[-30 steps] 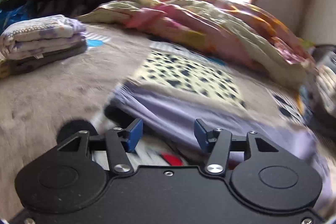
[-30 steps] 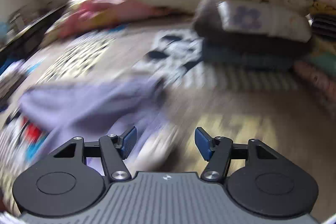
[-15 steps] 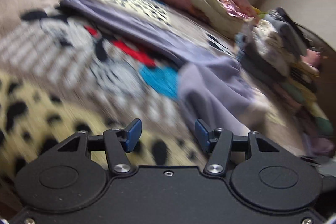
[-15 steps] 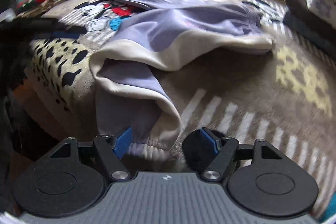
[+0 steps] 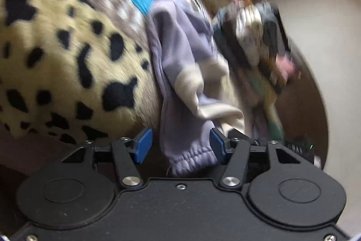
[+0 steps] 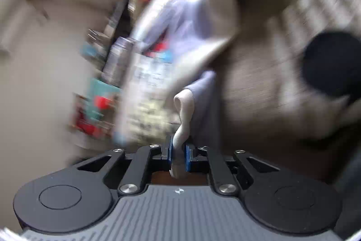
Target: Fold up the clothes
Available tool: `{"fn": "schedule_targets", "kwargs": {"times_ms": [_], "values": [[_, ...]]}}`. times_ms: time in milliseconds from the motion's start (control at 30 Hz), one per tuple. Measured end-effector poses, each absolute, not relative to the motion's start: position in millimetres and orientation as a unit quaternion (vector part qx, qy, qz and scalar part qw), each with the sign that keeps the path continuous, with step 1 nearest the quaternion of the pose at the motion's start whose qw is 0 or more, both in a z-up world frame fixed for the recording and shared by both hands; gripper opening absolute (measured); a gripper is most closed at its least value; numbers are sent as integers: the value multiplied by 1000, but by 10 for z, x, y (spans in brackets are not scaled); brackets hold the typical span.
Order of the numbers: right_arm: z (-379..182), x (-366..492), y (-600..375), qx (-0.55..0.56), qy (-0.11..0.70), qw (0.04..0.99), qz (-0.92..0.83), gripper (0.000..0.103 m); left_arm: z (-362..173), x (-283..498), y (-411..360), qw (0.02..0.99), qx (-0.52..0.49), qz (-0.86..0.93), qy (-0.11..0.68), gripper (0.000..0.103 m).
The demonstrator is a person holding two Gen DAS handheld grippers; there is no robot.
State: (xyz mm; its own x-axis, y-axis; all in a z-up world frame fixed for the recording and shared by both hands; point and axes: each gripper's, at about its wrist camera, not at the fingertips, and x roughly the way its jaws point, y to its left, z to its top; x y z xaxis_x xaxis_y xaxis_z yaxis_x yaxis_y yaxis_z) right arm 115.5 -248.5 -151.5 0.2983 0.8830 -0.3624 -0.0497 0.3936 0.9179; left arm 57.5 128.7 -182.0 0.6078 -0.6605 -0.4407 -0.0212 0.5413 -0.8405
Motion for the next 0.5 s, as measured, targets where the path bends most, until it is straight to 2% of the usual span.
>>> {"fn": "schedule_targets", "kwargs": {"times_ms": [167, 400, 500], "values": [[-1370, 1222, -2032, 526, 429, 633, 372, 13, -1843, 452, 1818, 754, -546, -141, 338, 55], [-1183, 1379, -1540, 616, 303, 643, 340, 13, -1790, 283, 2284, 709, -642, -144, 254, 56], [-1276, 1400, -1318, 623, 293, 647, 328, 13, -1842, 310, 2275, 685, -665, -167, 245, 56]]}}
